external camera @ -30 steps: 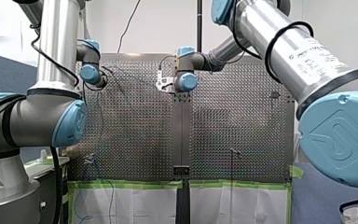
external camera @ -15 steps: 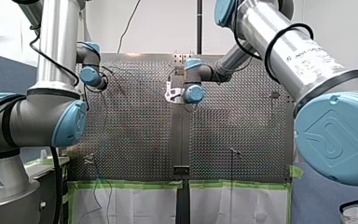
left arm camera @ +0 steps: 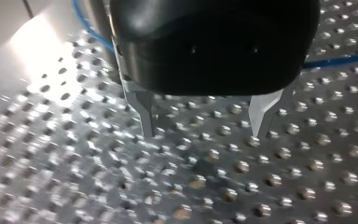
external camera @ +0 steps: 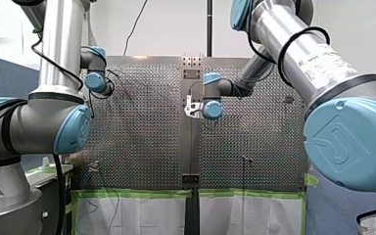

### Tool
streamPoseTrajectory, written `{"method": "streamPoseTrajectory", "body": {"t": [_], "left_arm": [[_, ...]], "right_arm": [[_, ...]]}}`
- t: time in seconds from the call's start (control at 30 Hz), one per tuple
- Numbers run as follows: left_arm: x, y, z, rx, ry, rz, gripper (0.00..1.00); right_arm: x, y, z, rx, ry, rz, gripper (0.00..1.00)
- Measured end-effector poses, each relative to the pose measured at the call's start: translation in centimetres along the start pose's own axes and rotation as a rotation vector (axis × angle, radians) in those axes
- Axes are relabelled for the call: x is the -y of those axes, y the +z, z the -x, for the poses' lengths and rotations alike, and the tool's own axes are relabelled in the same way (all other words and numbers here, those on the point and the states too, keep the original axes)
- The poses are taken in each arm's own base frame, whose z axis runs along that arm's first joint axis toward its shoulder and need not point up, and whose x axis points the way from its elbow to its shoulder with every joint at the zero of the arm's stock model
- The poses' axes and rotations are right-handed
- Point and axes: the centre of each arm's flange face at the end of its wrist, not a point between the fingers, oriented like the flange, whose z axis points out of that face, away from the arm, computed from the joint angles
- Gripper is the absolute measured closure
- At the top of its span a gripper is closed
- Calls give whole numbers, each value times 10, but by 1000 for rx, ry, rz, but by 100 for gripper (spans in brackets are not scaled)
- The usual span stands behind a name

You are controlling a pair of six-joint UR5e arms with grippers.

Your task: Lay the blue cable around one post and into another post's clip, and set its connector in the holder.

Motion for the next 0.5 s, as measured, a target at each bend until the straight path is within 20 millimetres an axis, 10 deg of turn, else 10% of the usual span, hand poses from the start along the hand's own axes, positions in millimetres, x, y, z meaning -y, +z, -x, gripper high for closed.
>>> {"method": "streamPoseTrajectory", "body": {"t": [0.5], "left_arm": [[-1, 2, -15, -25, 5, 10, 0]], "right_arm": [[-80, 2, 31, -16, 90, 120, 100]]}}
